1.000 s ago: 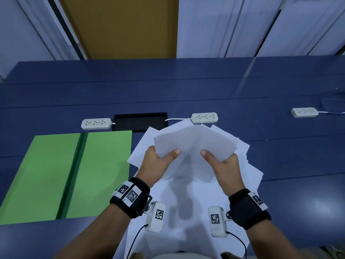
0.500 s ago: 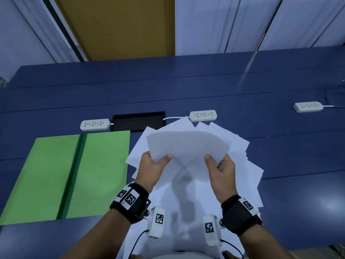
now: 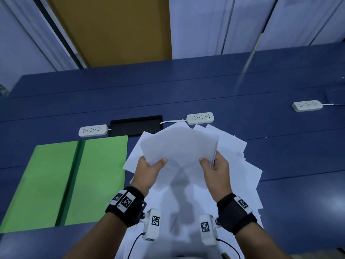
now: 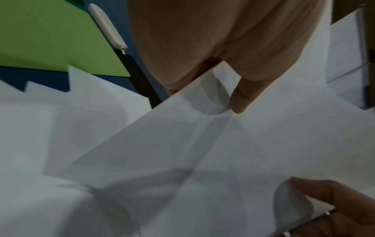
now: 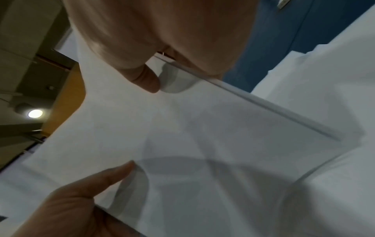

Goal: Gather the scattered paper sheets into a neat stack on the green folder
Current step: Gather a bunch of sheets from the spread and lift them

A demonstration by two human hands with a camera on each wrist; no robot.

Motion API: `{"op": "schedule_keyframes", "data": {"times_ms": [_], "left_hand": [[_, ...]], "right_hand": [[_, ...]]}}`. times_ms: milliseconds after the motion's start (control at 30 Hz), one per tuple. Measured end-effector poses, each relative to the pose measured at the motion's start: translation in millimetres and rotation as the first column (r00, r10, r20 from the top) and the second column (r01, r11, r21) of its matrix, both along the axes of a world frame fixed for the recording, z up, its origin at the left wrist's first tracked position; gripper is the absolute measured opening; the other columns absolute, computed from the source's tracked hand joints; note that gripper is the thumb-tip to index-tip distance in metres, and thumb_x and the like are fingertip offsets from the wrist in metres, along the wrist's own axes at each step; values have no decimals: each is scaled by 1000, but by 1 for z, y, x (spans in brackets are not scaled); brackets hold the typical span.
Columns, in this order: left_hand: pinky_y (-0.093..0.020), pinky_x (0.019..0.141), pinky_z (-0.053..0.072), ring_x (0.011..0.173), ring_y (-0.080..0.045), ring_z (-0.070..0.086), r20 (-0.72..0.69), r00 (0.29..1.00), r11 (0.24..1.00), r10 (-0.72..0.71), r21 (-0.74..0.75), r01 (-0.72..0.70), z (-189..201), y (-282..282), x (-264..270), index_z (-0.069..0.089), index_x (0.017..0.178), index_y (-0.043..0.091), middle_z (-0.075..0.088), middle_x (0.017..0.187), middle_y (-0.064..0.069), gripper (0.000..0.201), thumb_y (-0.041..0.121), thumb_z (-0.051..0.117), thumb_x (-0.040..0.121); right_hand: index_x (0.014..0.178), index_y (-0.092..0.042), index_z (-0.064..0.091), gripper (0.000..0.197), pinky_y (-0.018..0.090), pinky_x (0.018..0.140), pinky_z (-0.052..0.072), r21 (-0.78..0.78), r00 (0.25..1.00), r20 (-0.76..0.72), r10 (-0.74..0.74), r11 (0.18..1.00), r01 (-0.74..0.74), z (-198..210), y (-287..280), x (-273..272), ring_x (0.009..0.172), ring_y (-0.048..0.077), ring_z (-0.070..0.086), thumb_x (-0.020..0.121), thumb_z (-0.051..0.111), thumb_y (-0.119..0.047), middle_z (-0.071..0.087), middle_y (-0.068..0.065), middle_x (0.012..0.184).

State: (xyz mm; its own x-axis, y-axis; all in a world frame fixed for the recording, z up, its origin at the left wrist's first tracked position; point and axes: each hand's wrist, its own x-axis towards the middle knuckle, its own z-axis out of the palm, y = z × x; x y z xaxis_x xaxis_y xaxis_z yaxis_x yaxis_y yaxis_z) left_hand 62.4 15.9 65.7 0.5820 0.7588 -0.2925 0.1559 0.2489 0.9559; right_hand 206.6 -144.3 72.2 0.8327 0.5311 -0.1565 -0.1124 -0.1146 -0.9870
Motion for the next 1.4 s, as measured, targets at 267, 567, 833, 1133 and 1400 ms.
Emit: {"op": "schedule_keyframes", "data": {"times_ms": [267,567,833,1133,1400], "left_hand": [[-47,99,57,104,-24,75,-18,1000,1000,-8,11,9,4,-2,7,74,112,11,79,109,-6,27,2,79,87],[-27,87,58,99,-15,76,-148,989,1000,-6,-12,4,-14,-18,7,74,105,19,80,106,0,18,9,78,90],[-45,96,59,99,-16,76,-248,967,997,58,-31,-68,-33,-16,-9,76,109,14,80,104,2,45,46,80,78],[-24,91,58,104,-6,74,-106,993,992,51,117,-39,-6,43,-101,71,119,18,77,111,10,21,18,70,98],[-14,88,55,99,6,71,-142,969,974,201,135,-183,-12,109,-246,69,121,17,75,113,11,21,18,68,100]], "right_hand": [[111,-26,73,29,38,90,61,7,999,-3,-39,999,39,-4,-10,11,102,16,75,94,68,-3,79,-7,105],[105,-20,75,15,48,94,60,-126,992,-118,38,991,-53,-43,-14,9,99,19,76,94,69,-11,81,-5,101],[107,-32,73,23,47,96,59,-191,992,-90,83,977,-99,-46,7,-5,102,17,74,93,68,-14,79,-10,104],[113,-38,60,17,33,89,49,-204,987,132,88,977,-60,-18,50,-78,93,1,60,110,50,-25,67,-25,99],[98,-28,74,18,39,88,58,-252,945,64,322,921,-297,-21,130,-185,80,12,64,105,62,-17,71,-11,84]]}}
